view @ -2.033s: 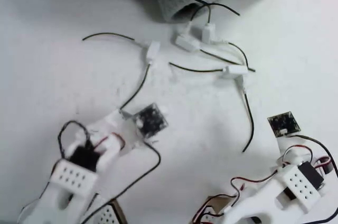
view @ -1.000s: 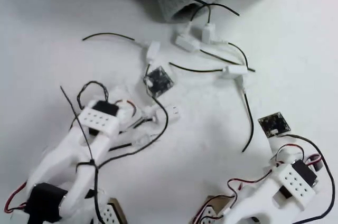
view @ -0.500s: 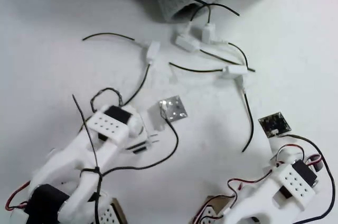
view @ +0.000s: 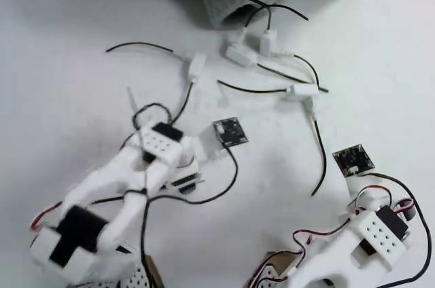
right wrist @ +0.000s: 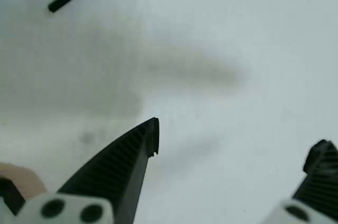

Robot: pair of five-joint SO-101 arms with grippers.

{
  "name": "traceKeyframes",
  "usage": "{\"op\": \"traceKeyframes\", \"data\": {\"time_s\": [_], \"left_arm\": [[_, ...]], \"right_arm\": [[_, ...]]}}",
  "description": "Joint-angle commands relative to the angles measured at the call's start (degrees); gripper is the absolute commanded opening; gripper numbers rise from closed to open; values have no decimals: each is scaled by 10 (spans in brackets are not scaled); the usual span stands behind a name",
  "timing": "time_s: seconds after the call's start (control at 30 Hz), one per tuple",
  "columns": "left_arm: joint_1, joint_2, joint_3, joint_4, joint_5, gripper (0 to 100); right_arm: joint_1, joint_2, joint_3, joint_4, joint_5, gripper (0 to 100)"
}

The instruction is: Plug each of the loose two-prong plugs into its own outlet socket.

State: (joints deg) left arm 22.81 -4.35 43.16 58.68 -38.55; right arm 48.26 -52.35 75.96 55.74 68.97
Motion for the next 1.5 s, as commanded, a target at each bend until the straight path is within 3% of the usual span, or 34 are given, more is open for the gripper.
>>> {"op": "traceKeyframes", "data": {"time_s": [0.0, 0.43, 0.63, 0.87, 1.0, 1.17, 1.47], "left_arm": [[27, 46, -61, 38, 1, 192], [47, 61, -70, 64, -2, 190], [47, 62, -69, 83, -67, 16], [48, 61, -69, 80, -64, 24], [85, 56, -71, 78, -63, 24], [127, 25, -70, 25, 48, 24], [96, -155, -35, -63, 166, 24]], "right_arm": [[-3, -8, -4, -6, -4, 419], [-2, -9, -7, -8, -3, 419], [0, -9, -8, -8, -2, 419], [0, -9, -8, -8, -2, 419], [-2, -9, -22, -5, -4, 419], [10, -9, -53, -5, -5, 419], [65, -10, -58, -8, -5, 419]]}}
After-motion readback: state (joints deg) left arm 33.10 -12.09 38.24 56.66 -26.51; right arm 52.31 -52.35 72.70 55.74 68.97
